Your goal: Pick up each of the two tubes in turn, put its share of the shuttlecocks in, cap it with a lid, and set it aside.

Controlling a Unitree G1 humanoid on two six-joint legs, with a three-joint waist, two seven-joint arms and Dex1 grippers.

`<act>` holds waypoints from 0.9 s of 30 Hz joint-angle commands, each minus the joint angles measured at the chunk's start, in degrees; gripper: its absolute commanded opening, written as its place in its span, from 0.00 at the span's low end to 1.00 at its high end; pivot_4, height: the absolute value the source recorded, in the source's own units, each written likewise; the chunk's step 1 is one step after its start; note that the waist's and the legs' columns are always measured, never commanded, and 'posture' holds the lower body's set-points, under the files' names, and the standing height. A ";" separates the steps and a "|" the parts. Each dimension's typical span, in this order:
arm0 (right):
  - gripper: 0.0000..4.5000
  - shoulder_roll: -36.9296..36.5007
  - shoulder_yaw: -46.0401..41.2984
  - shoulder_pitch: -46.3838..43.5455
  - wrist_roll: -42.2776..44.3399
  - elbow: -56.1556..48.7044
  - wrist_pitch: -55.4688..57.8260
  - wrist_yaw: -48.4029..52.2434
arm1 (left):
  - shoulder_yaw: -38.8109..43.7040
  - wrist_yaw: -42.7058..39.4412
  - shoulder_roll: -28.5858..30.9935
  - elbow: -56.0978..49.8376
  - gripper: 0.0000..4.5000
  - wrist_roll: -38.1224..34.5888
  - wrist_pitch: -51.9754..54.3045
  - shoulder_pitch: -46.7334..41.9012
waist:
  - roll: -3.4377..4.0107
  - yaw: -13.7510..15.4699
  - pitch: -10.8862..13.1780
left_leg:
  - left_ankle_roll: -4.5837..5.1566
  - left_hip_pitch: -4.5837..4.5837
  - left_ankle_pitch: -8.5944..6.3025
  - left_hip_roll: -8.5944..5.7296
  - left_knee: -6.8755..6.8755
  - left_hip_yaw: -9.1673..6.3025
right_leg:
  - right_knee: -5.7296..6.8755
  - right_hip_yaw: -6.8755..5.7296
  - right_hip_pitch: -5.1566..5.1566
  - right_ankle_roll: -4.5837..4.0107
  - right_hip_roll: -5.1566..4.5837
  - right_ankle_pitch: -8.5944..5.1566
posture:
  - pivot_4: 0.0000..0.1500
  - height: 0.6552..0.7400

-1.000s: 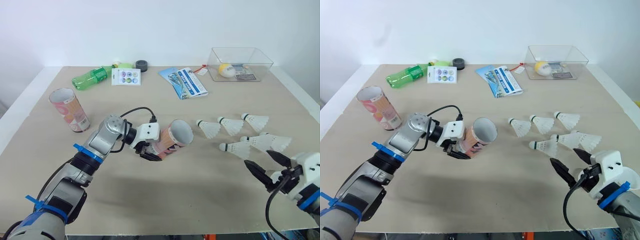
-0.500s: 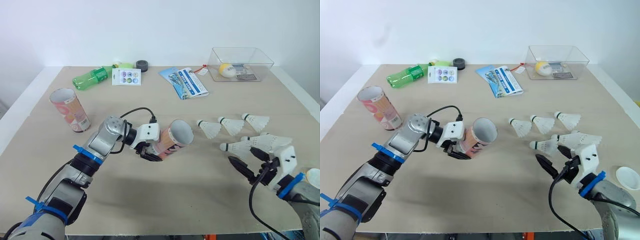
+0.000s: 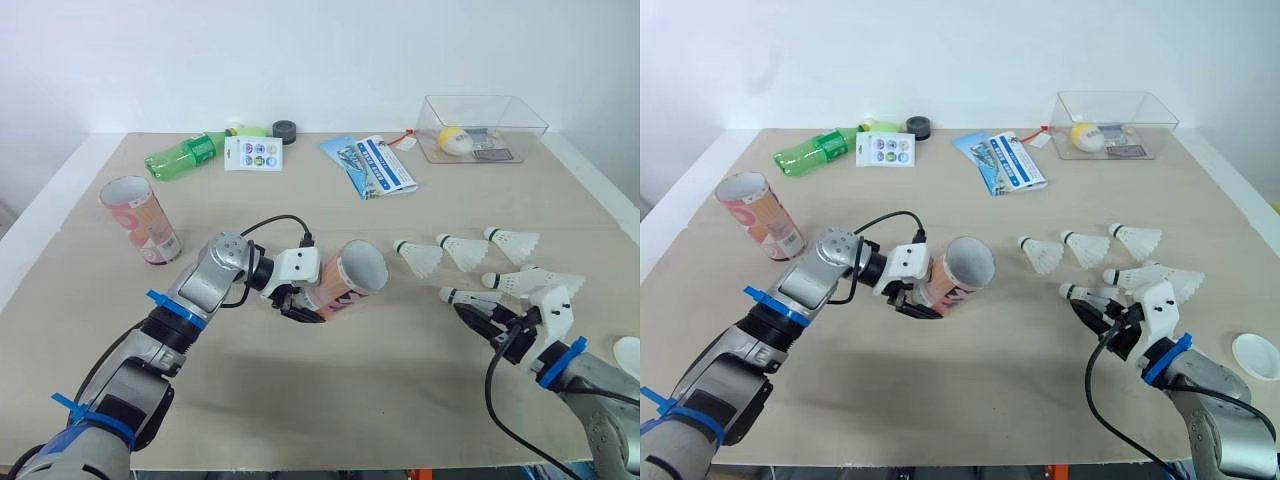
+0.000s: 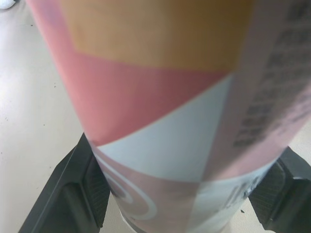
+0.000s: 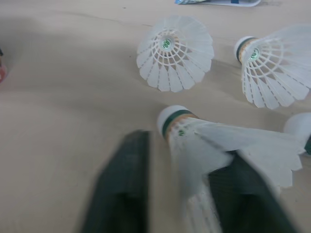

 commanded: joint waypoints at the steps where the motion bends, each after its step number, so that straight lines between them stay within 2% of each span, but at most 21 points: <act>1: 0.01 -0.16 -0.74 -0.73 0.18 -0.83 -0.26 -0.37 | -3.24 0.27 -1.09 1.89 0.73 1.95 0.05 0.99 | 0.00 0.00 0.00 | 0.00 0.00 0.00 0.00 0.00 0.00 | 0.00 0.00 0.00 0.00 0.00 0.00 | 1.00 1.00; 6: 0.01 -0.73 -0.83 -0.30 0.81 -2.46 -0.30 0.56 | -3.27 0.20 -1.44 2.40 0.73 2.03 -0.23 0.70 | 0.00 0.00 0.00 | 0.01 0.00 0.00 -0.02 0.00 0.00 | 0.00 0.00 0.01 0.01 -0.01 0.00 | 1.00 1.00; 11: 0.01 -6.86 -1.45 -1.71 0.79 -8.65 -2.23 6.40 | -3.23 -0.10 -1.54 3.74 0.73 2.16 -0.81 0.20 | 0.04 -0.01 -0.02 | 0.03 0.00 0.02 -0.05 0.01 0.00 | 0.00 0.01 0.01 0.04 -0.02 0.02 | 1.00 1.00; 16: 0.01 -16.77 -1.06 -13.08 0.68 -12.28 -7.71 14.27 | -2.87 -1.65 -2.17 5.62 0.73 1.13 0.10 -0.91 | 0.02 -0.06 -0.01 | 0.24 0.00 0.14 -0.14 0.05 -0.02 | 0.00 0.07 0.03 0.13 -0.03 0.10 | 1.00 1.00; 19: 0.01 -21.39 3.70 -22.02 -2.45 -11.44 -14.92 20.35 | -2.31 -1.89 -3.16 8.23 0.73 1.00 0.44 -2.55 | -0.04 0.04 0.01 | 0.27 -0.03 0.16 -0.18 0.04 -0.13 | -0.02 -0.02 0.07 0.11 -0.02 0.07 | 1.00 1.00; 22: 0.01 -22.26 7.76 -28.70 -1.99 -11.39 -16.59 23.34 | -1.46 -2.20 -4.16 10.03 0.73 0.50 2.11 -4.30 | -0.09 0.02 0.01 | 0.28 -0.13 0.16 -0.27 0.00 -0.18 | -0.10 0.00 0.05 0.15 -0.04 0.04 | 1.00 1.00; 27: 0.01 -22.13 17.44 -37.66 -8.76 -8.41 -24.78 29.32 | -0.66 -3.75 -5.29 8.66 0.73 -1.18 6.52 -6.15 | -0.15 -0.13 0.05 | 0.32 -0.24 0.16 -0.62 0.01 -0.29 | -0.10 0.10 0.02 0.43 -0.35 -0.04 | 1.00 1.00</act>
